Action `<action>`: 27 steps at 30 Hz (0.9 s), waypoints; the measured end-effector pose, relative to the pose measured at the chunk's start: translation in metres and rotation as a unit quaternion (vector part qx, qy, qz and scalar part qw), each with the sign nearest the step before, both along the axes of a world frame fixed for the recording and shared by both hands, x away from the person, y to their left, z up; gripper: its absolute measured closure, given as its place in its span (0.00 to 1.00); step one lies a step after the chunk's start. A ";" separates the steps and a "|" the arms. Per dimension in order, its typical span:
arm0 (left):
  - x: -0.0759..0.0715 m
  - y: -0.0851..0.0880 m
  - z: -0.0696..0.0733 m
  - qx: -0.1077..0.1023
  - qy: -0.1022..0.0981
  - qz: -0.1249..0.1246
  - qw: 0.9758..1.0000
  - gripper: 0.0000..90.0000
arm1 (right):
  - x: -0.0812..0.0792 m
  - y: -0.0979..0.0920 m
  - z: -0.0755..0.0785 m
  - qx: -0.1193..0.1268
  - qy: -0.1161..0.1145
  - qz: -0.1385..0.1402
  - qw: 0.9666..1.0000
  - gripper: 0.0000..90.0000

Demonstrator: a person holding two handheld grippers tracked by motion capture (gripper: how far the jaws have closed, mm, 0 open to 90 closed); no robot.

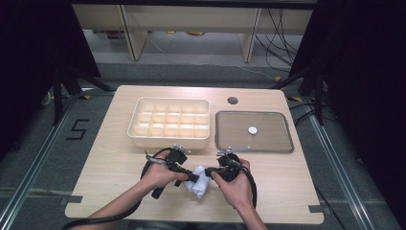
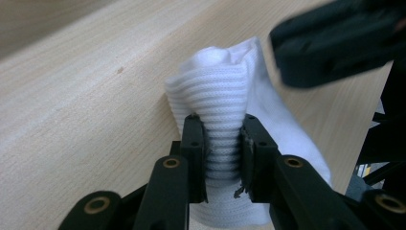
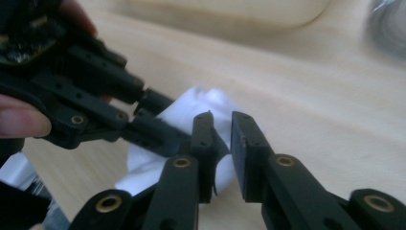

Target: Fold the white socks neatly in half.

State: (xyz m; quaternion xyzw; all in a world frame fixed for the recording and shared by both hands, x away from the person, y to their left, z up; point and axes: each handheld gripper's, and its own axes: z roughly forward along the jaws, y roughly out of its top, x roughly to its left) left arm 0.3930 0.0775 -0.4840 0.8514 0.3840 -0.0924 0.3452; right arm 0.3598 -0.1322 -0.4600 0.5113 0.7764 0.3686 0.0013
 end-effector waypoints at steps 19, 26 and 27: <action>-0.005 0.038 0.020 -0.048 -0.071 0.053 0.995 0.83 | -0.011 -0.065 -0.009 -0.014 -0.075 -0.047 0.996 0.73; -0.006 0.053 0.025 -0.057 -0.083 0.075 0.992 0.83 | -0.012 -0.072 -0.016 0.000 -0.084 -0.042 0.996 0.71; -0.006 0.054 0.026 -0.059 -0.084 0.078 0.992 0.83 | -0.013 -0.072 -0.017 -0.004 -0.085 -0.043 0.995 0.70</action>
